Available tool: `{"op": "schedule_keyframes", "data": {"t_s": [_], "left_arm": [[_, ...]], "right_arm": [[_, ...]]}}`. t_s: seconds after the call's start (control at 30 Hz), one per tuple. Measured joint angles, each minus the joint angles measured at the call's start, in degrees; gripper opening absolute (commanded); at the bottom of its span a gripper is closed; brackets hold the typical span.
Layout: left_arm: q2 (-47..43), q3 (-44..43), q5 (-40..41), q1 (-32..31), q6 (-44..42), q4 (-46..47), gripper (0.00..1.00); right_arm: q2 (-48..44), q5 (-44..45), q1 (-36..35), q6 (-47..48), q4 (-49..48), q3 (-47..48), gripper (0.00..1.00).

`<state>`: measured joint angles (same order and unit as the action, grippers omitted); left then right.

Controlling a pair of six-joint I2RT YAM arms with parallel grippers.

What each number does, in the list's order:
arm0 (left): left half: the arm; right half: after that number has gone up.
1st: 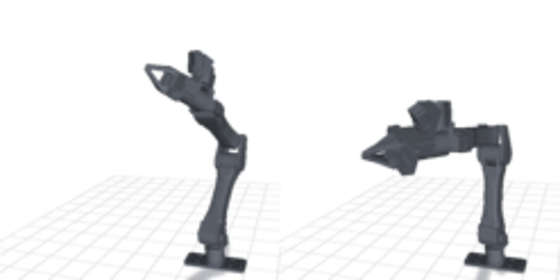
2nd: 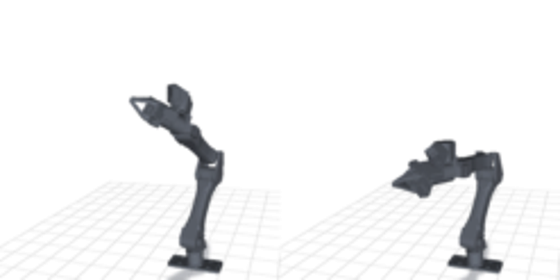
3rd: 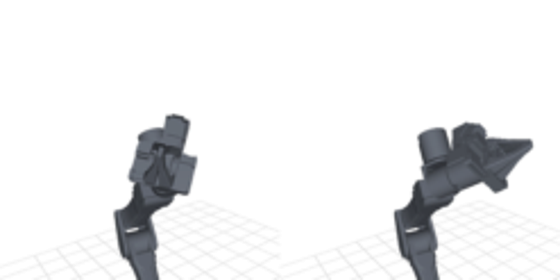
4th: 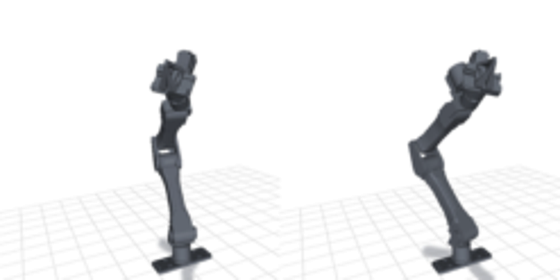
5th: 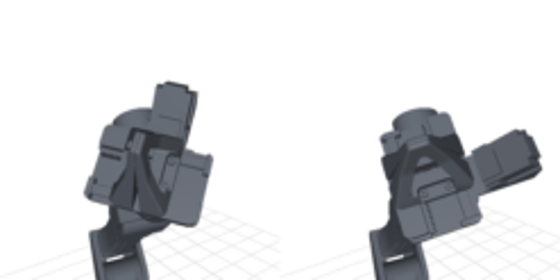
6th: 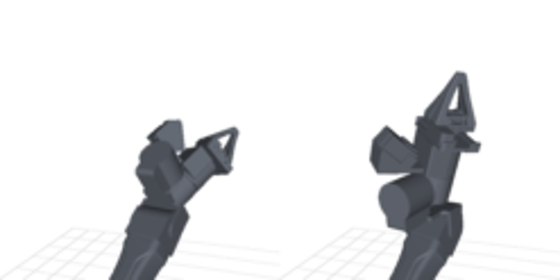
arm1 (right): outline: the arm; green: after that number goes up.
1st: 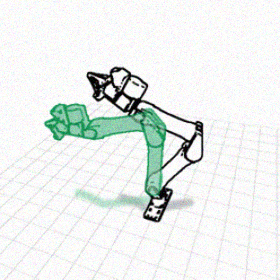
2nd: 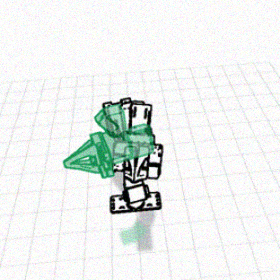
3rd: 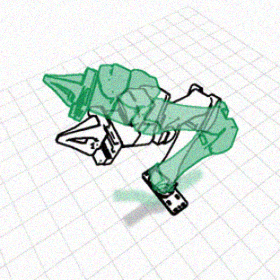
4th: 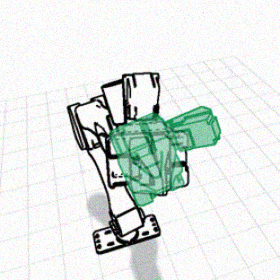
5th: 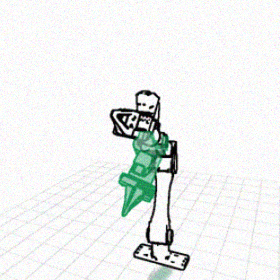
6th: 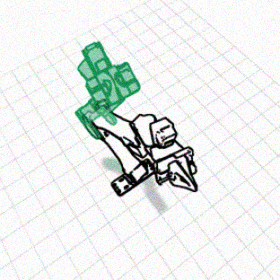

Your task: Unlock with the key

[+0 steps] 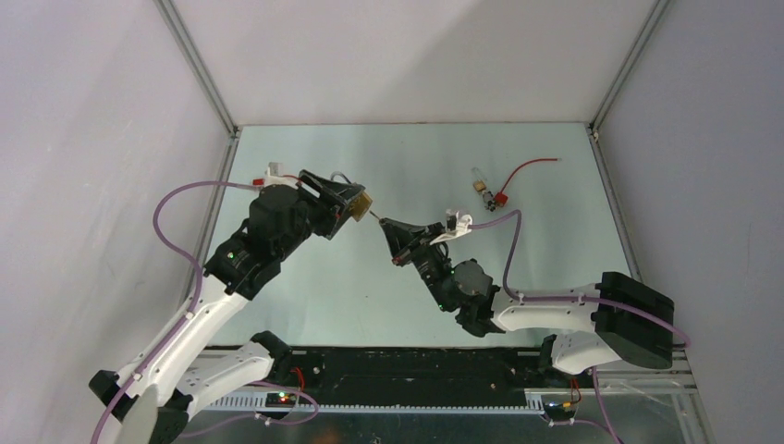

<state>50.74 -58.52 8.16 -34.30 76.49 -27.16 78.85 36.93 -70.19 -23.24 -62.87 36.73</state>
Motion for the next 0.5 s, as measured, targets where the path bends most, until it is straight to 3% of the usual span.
{"op": "schedule_keyframes", "data": {"t_s": [0.5], "left_arm": [[0.0, 0.0, -1.0, 0.0, 0.0, 0.0, 0.0]], "right_arm": [[0.0, -1.5, -1.2, 2.3, -2.9, -0.1, 0.0]]}}
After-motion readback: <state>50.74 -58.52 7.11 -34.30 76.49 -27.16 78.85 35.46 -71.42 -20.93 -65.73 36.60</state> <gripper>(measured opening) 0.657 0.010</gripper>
